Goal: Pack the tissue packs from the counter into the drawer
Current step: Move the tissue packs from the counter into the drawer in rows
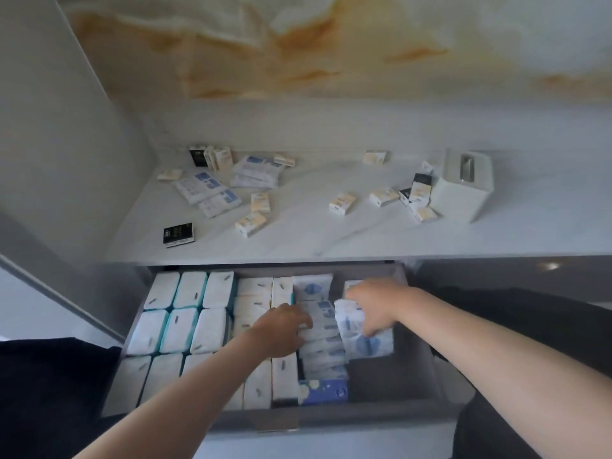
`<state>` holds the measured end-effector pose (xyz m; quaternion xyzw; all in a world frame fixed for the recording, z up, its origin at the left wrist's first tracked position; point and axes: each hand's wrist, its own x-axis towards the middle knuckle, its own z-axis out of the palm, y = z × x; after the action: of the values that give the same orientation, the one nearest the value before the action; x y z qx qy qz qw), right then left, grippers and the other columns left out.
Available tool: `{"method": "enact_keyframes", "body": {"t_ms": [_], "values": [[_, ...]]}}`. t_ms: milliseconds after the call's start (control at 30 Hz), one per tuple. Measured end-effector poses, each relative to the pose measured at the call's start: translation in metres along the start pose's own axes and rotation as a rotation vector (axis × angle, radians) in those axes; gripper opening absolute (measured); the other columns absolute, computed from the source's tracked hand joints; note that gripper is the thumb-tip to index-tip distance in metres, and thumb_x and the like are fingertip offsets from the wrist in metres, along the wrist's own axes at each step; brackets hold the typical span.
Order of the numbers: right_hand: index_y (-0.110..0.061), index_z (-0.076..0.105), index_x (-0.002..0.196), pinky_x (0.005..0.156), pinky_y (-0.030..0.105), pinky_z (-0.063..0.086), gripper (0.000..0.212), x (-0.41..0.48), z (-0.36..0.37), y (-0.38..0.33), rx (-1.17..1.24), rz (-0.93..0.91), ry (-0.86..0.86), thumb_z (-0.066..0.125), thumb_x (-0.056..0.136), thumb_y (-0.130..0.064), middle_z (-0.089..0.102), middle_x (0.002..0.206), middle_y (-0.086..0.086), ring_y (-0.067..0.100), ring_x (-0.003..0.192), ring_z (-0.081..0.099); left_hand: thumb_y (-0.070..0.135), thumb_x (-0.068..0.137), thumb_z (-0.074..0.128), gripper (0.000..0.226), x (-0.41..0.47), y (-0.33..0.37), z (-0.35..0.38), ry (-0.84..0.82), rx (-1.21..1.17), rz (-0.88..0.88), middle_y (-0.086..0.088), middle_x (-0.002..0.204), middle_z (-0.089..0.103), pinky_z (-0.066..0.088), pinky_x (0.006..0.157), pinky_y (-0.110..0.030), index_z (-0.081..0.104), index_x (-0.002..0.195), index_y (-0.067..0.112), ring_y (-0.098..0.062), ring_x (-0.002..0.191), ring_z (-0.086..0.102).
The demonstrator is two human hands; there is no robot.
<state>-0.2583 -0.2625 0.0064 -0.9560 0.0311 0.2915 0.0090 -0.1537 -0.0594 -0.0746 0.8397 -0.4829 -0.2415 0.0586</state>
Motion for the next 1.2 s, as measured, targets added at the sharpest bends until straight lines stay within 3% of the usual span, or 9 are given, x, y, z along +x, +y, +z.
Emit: {"method": "enact_keyframes", "body": {"t_ms": [167,267,433,600,800,867,1000,1100,1200], "values": [[-0.020,0.053,0.108,0.075,0.036,0.048,0.034,0.009,0.055,0.010,-0.137,-0.088,-0.127,0.071,0.079,-0.021,0.061,0.110,0.004,0.030,0.101,0.061,0.038,0.086,0.063,0.051,0.017,0.005,0.017,-0.059,0.155,0.066,0.000,0.143,0.042,0.030,0.112,-0.041,0.049,0.135,0.032,-0.021,0.135,0.034],[-0.017,0.056,0.108,0.080,0.041,0.051,0.033,0.010,0.086,0.009,-0.068,-0.153,-0.091,0.069,0.078,-0.012,0.059,0.113,0.006,0.031,0.105,0.061,0.044,0.081,0.068,0.069,0.023,0.009,0.026,-0.047,0.251,0.106,-0.001,0.144,0.039,0.026,0.114,-0.040,0.039,0.142,0.028,-0.022,0.133,0.033],[-0.018,0.057,0.116,0.083,0.040,0.046,0.027,0.007,0.123,-0.003,0.134,-0.207,0.025,0.062,0.090,-0.020,0.058,0.118,0.008,0.032,0.110,0.057,0.049,0.078,0.070,0.078,0.027,0.007,0.035,0.011,0.301,0.124,-0.002,0.139,0.037,0.027,0.114,-0.039,0.033,0.142,0.025,-0.022,0.127,0.038],[-0.014,0.056,0.112,0.070,0.036,0.039,0.031,0.013,0.124,0.005,0.171,-0.233,0.231,0.063,0.081,-0.014,0.057,0.114,0.009,0.033,0.103,0.057,0.066,0.071,0.068,0.099,0.028,0.006,0.038,-0.016,0.255,0.125,-0.001,0.144,0.030,0.021,0.116,-0.039,0.023,0.149,0.024,-0.023,0.132,0.031],[-0.022,0.043,0.089,0.061,0.032,0.031,0.022,0.018,0.102,0.009,0.362,-0.053,0.371,0.063,0.079,-0.022,0.053,0.093,-0.003,0.027,0.084,0.057,0.073,0.062,0.071,0.128,0.029,0.006,0.037,0.034,0.328,0.033,-0.005,0.161,0.006,0.010,0.121,-0.047,-0.004,0.154,0.023,-0.029,0.148,0.010],[-0.025,0.038,0.087,0.063,0.032,0.030,0.026,0.018,0.096,0.010,0.431,-0.005,0.380,0.063,0.080,-0.026,0.047,0.091,-0.008,0.021,0.081,0.050,0.065,0.069,0.070,0.122,0.030,0.006,0.036,0.097,0.352,0.013,-0.006,0.161,0.007,0.012,0.121,-0.046,-0.005,0.154,0.022,-0.028,0.147,0.013],[-0.026,0.037,0.088,0.064,0.031,0.031,0.028,0.020,0.089,0.012,0.446,0.041,0.355,0.063,0.081,-0.030,0.044,0.091,-0.011,0.016,0.080,0.044,0.059,0.082,0.059,0.093,0.038,-0.001,0.027,0.233,0.314,-0.007,-0.005,0.157,0.022,0.016,0.119,-0.040,0.013,0.153,0.020,-0.025,0.142,0.025],[-0.028,0.040,0.086,0.063,0.031,0.033,0.027,0.022,0.086,0.010,0.351,-0.048,0.248,0.065,0.077,-0.029,0.047,0.089,-0.012,0.017,0.079,0.048,0.051,0.085,0.060,0.077,0.049,-0.010,0.016,0.268,0.310,-0.044,-0.002,0.154,0.030,0.021,0.115,-0.038,0.028,0.149,0.022,-0.024,0.139,0.030],[-0.023,0.052,0.098,0.063,0.030,0.034,0.026,0.029,0.086,-0.001,0.274,-0.149,0.236,0.068,0.077,-0.024,0.052,0.100,-0.005,0.021,0.088,0.054,0.053,0.081,0.067,0.069,0.059,-0.018,0.010,0.318,0.257,-0.080,0.000,0.147,0.039,0.031,0.108,-0.039,0.043,0.141,0.028,-0.025,0.133,0.037]]}}
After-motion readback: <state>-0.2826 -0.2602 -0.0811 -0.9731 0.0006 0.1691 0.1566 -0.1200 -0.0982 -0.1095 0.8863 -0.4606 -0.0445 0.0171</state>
